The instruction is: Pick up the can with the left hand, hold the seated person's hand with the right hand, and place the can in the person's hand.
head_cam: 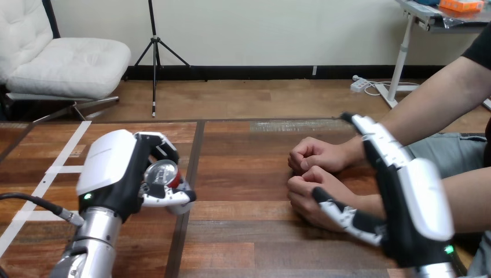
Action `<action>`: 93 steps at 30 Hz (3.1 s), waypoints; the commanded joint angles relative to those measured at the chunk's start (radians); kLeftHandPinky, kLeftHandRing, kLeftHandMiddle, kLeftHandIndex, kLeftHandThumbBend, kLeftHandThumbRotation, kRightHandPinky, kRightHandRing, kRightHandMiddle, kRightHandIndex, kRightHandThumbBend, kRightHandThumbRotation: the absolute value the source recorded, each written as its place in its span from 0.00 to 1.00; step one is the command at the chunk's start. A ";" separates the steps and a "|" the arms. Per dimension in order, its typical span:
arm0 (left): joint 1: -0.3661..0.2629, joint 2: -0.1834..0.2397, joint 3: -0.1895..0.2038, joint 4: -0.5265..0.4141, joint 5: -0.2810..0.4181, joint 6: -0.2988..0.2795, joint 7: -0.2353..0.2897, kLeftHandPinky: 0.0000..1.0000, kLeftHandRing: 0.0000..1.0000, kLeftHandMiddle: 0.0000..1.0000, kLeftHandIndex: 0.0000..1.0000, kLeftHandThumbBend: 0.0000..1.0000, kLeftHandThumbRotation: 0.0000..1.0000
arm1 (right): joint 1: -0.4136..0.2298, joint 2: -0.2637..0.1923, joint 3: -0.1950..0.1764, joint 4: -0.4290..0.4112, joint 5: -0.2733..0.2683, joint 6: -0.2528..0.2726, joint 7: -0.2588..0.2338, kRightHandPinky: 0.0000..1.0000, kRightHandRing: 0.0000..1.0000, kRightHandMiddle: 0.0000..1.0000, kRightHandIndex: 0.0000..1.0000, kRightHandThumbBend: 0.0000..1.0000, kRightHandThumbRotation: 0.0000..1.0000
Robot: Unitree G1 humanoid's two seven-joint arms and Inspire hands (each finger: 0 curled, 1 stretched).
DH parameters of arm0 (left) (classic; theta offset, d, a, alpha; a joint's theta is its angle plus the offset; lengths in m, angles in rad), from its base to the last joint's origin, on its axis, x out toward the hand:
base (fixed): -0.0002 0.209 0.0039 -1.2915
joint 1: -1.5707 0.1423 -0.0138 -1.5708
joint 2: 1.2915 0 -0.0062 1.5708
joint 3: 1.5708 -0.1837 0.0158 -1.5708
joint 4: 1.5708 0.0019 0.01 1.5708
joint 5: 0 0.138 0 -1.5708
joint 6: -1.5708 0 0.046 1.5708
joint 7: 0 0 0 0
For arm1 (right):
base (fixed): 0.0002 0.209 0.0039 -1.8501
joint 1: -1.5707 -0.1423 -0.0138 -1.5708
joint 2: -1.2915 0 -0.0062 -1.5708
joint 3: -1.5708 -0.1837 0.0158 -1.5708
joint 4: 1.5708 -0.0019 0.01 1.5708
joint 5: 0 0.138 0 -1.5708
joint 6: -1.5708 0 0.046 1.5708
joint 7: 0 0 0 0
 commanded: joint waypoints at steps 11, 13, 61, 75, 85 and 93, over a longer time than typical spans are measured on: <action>-0.037 -0.030 0.008 -0.118 0.006 -0.066 0.009 0.29 0.34 0.41 0.44 0.76 0.00 | -0.046 -0.104 -0.083 -0.128 -0.108 0.127 0.050 0.98 0.98 0.96 0.94 0.76 0.08; -0.036 -0.035 0.004 -0.127 0.006 -0.071 0.007 0.29 0.34 0.41 0.44 0.76 0.00 | -0.048 -0.126 -0.096 -0.143 -0.125 0.161 0.085 0.98 0.98 0.96 0.93 0.78 0.09; -0.036 -0.092 -0.019 -0.146 0.023 -0.108 -0.011 0.29 0.34 0.40 0.43 0.72 0.00 | -0.189 -0.379 -0.051 -0.196 -0.243 0.400 0.610 0.92 0.89 0.87 0.84 0.87 0.11; -0.029 -0.095 -0.013 -0.147 0.013 -0.107 -0.020 0.29 0.34 0.40 0.43 0.71 0.00 | -0.248 -0.416 -0.013 -0.168 -0.267 0.416 0.710 0.87 0.86 0.85 0.82 0.85 0.09; -0.024 -0.097 -0.009 -0.148 0.003 -0.109 -0.027 0.29 0.34 0.40 0.44 0.71 0.00 | -0.280 -0.434 0.015 -0.148 -0.282 0.419 0.741 0.84 0.84 0.83 0.81 0.83 0.05; -0.025 -0.091 -0.007 -0.138 0.002 -0.124 -0.018 0.29 0.34 0.40 0.43 0.71 0.00 | -0.309 -0.445 0.043 -0.140 -0.303 0.435 0.792 0.83 0.83 0.82 0.80 0.81 0.03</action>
